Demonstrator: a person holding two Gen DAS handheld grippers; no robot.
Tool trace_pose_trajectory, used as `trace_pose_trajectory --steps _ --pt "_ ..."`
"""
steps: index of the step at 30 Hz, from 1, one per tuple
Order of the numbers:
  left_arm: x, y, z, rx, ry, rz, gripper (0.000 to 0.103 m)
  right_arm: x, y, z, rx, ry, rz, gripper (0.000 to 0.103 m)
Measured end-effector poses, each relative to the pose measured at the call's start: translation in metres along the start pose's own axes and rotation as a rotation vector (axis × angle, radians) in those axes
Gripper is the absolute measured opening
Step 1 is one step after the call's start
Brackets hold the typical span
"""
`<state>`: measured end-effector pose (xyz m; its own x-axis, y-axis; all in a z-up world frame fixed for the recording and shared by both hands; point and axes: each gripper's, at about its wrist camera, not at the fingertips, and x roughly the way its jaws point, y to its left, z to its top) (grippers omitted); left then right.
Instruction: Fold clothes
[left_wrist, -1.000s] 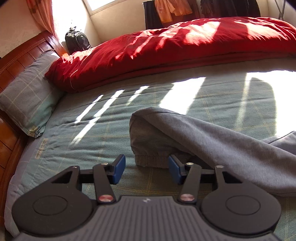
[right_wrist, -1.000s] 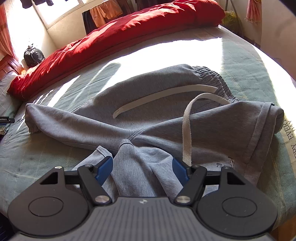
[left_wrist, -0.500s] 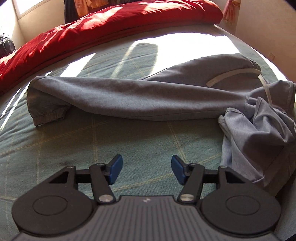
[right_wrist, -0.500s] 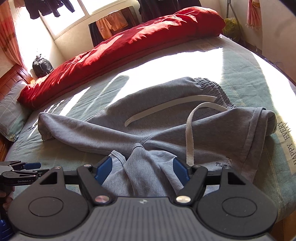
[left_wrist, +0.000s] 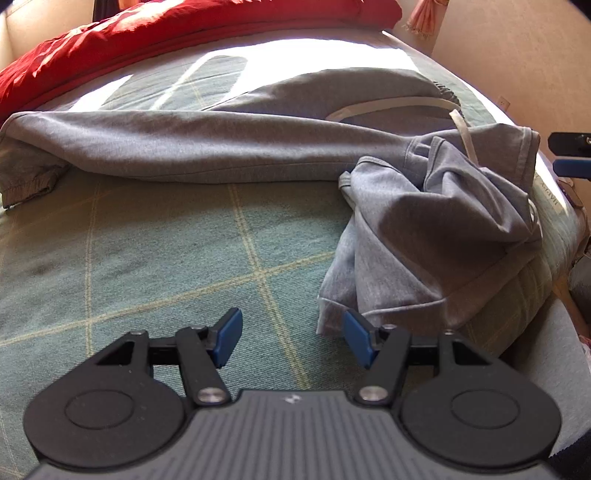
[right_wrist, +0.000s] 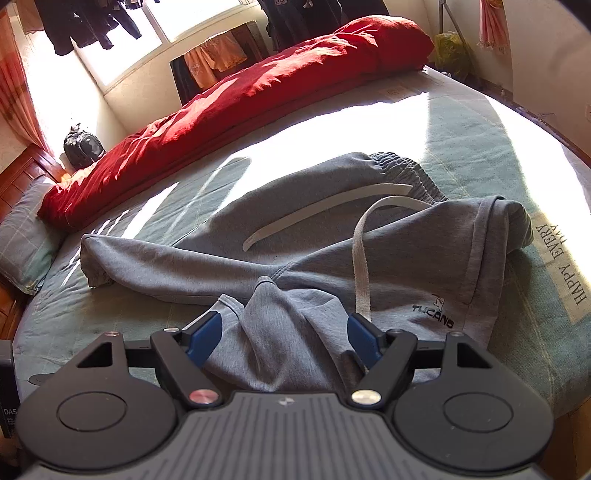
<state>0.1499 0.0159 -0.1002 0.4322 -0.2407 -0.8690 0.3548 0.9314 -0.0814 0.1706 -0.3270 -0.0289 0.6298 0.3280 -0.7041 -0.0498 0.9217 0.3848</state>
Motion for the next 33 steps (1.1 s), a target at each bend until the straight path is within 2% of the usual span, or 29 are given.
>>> trace_pose_trajectory --steps 5,9,16,17,21,27,33 --pt "0.006 -0.008 0.003 0.036 -0.003 -0.024 0.061 0.005 -0.008 -0.002 0.039 0.012 0.015 0.079" --pt "0.019 -0.017 0.01 0.072 0.001 -0.047 0.056 0.013 -0.008 -0.002 0.036 0.029 0.007 0.079" --pt "0.047 -0.024 0.018 0.07 0.045 -0.095 0.056 0.026 -0.016 0.004 0.052 0.048 -0.002 0.079" --pt "0.048 -0.024 0.018 0.064 0.049 -0.102 0.053 0.027 -0.018 0.004 0.055 0.051 -0.003 0.079" --pt "0.046 -0.025 0.016 0.061 0.042 -0.153 0.027 0.032 -0.022 0.004 0.067 0.06 -0.006 0.079" --pt "0.03 -0.027 0.013 0.064 -0.002 -0.108 0.008 0.034 -0.023 0.003 0.072 0.063 -0.007 0.079" --pt "0.003 -0.009 0.015 -0.016 -0.059 -0.02 0.004 0.026 -0.02 0.003 0.067 0.048 -0.005 0.079"
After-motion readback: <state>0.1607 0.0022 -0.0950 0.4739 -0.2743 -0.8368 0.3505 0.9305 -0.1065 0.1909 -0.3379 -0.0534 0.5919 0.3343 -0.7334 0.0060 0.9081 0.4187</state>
